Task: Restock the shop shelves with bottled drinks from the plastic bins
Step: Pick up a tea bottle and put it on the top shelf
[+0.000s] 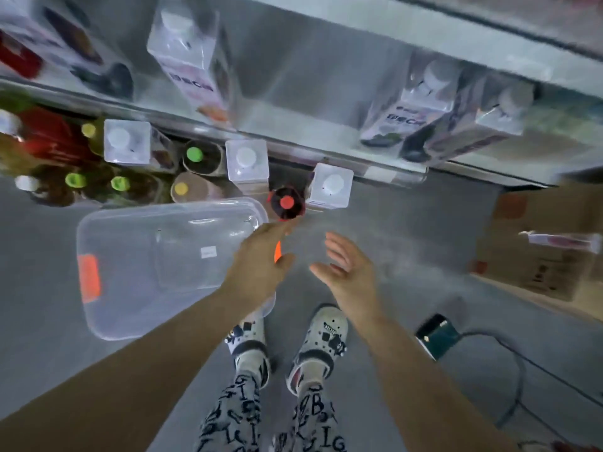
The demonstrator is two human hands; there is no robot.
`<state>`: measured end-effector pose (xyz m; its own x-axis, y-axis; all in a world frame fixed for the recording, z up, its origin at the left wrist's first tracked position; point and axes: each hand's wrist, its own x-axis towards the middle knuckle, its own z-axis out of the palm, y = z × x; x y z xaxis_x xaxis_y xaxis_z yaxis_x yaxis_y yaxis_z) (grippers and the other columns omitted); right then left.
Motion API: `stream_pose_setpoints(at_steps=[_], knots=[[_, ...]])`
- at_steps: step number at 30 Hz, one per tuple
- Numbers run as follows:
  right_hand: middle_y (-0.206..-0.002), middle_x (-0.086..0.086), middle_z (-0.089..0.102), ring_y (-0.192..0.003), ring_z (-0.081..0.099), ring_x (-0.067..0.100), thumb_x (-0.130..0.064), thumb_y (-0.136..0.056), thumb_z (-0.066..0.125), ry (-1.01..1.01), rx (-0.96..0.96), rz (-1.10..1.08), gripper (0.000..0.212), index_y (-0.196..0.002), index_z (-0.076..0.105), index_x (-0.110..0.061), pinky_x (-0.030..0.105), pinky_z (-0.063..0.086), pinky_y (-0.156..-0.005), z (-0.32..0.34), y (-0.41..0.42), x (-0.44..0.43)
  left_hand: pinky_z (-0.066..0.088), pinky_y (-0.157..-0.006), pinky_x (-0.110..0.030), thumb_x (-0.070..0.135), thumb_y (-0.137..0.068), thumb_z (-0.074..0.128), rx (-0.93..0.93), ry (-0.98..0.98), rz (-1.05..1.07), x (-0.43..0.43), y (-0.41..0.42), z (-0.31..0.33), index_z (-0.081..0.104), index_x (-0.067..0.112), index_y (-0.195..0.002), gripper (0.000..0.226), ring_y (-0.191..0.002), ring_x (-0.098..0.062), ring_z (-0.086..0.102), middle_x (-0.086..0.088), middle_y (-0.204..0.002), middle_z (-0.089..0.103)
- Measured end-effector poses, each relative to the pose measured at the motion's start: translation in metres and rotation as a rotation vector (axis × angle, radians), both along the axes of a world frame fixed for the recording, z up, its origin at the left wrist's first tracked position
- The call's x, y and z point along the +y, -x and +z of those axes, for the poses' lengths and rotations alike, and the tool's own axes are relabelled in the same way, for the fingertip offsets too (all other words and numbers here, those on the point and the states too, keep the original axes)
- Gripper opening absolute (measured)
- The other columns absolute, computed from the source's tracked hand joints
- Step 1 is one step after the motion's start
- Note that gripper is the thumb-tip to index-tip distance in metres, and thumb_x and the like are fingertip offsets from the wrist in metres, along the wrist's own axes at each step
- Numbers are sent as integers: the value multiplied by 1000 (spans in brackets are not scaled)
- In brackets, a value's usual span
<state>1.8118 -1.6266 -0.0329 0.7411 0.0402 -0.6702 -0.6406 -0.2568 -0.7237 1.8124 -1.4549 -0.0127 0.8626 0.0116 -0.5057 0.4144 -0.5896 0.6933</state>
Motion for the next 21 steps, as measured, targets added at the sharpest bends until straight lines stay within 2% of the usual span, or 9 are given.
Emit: stream_pose_setpoints(at_steps=[2, 5, 8, 11, 12, 15, 17, 19, 21], knots=[[-132, -5, 60, -123, 57, 12, -3, -83, 79, 13, 3, 9, 58, -132, 57, -24, 15, 46, -91, -36, 0, 8, 37, -93, -25, 14, -77, 56, -8, -18, -26, 2, -6, -33, 55, 13, -137, 60, -110, -33, 60, -16, -121, 63], [-130, -6, 58, -121, 55, 10, -2, -81, 80, 43, 5, -22, 62, -135, 55, -21, 16, 45, -89, -87, -5, 20, 32, -90, -16, 2, -81, 62, -20, -28, -33, 5, -14, -79, 53, 11, -139, 60, -113, -33, 58, -16, -125, 61], [-137, -5, 56, -124, 53, 10, -3, -81, 81, 80, -22, -29, 68, -140, 52, -19, 24, 46, -96, -131, -12, 29, 33, -92, -19, -2, -82, 65, -32, -49, -57, 7, -25, -116, 49, 10, -142, 63, -115, -32, 55, -15, -129, 57], [-119, -32, 53, -116, 52, 5, -3, -80, 81, 129, -51, -19, 65, -130, 52, -33, 28, 47, -98, -172, -19, 33, 28, -96, -13, -5, -81, 64, -84, -62, -73, 11, -36, -147, 51, 1, -139, 60, -121, -36, 53, -20, -134, 54], [-114, -36, 50, -115, 52, 4, -3, -79, 82, 130, -52, -30, 66, -130, 52, -33, 31, 48, -100, -182, -20, 34, 26, -98, -12, -6, -81, 64, -96, -63, -75, 12, -41, -157, 50, -1, -139, 59, -123, -37, 52, -21, -136, 53], [-122, -23, 57, -119, 53, 10, -5, -76, 85, 138, -41, -69, 74, -141, 52, -18, 44, 49, -105, -209, -24, 44, 25, -105, -17, -3, -83, 59, -81, -62, -77, 12, -56, -175, 39, 1, -147, 67, -132, -34, 44, -19, -145, 44], [-125, -13, 63, -121, 57, 15, -13, -71, 87, 134, -64, -63, 79, -141, 53, -22, 49, 51, -102, -219, -27, 51, 27, -111, -25, 1, -87, 57, -30, -77, -91, 10, -64, -183, 31, 6, -152, 69, -137, -30, 39, -15, -152, 37], [-116, -15, 65, -111, 62, 8, -14, -71, 83, 134, -56, -45, 75, -138, 52, -23, 44, 53, -96, -227, -32, 57, 30, -114, -32, 2, -89, 56, -6, -87, -120, 8, -67, -189, 29, 8, -153, 70, -138, -30, 37, -14, -153, 37], [-105, -24, 59, -94, 60, -3, -1, -81, 74, 142, -52, -53, 65, -138, 50, -19, 33, 49, -90, -233, -35, 62, 33, -113, -38, -1, -86, 56, -18, -87, -132, 8, -67, -195, 32, 7, -151, 70, -137, -32, 38, -15, -150, 41]])
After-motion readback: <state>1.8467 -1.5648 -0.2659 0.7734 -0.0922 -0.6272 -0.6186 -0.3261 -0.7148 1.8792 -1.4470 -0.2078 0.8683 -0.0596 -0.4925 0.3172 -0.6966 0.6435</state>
